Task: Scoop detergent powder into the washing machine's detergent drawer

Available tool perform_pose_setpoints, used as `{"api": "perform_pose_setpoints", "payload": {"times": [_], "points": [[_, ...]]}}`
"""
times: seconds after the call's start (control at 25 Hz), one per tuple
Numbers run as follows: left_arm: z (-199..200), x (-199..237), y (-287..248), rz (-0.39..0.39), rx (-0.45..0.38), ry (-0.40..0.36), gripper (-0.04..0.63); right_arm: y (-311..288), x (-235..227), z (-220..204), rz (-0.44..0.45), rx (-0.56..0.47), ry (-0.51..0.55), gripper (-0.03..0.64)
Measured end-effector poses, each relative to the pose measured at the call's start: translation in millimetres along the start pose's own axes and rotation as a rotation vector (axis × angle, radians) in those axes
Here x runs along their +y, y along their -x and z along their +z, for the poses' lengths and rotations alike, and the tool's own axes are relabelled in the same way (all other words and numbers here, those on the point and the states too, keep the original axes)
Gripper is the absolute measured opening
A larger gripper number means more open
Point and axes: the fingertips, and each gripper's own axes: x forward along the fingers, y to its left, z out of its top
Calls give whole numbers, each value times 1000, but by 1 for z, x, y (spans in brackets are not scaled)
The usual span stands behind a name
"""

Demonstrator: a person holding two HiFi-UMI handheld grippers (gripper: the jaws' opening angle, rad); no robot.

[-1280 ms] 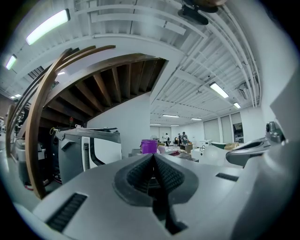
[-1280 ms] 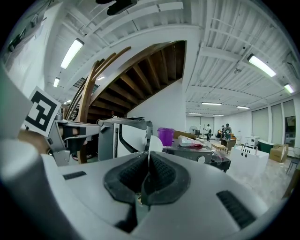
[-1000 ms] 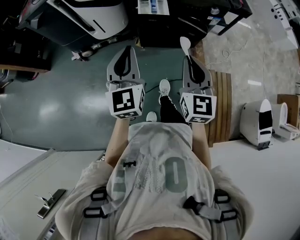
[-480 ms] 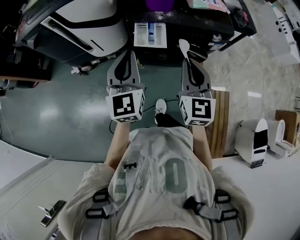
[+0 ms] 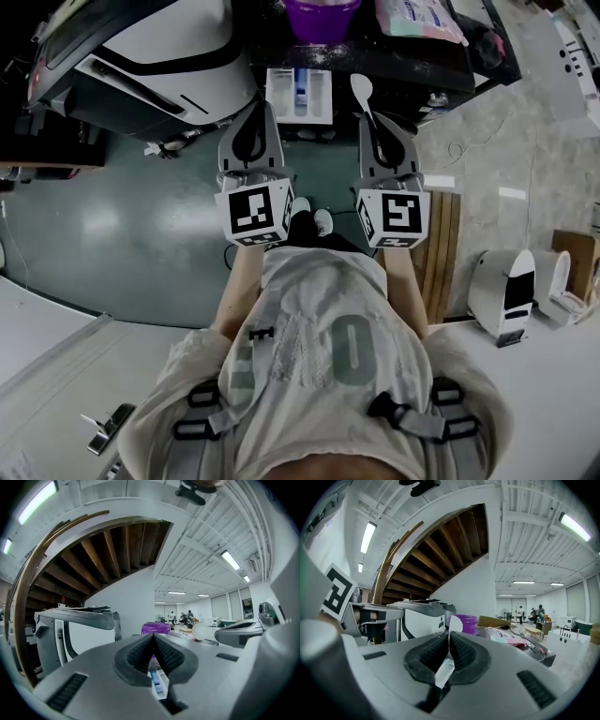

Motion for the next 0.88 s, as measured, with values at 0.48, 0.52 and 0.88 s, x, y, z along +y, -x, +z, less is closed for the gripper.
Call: {"api": "perform_pose_setpoints", "payload": {"times": [0.48,0.52,0.88], "points": [[6,22,-50,-24,-3,8,21,-46,-13,18,-20,-36,-38,6],[5,23,-54,-26,-2,7,21,-49,-14,18,-22,-39,-40,6],[7,26,-97,-39,-7,2,20,-82,-34,22,-38,-56,-55,6]]}}
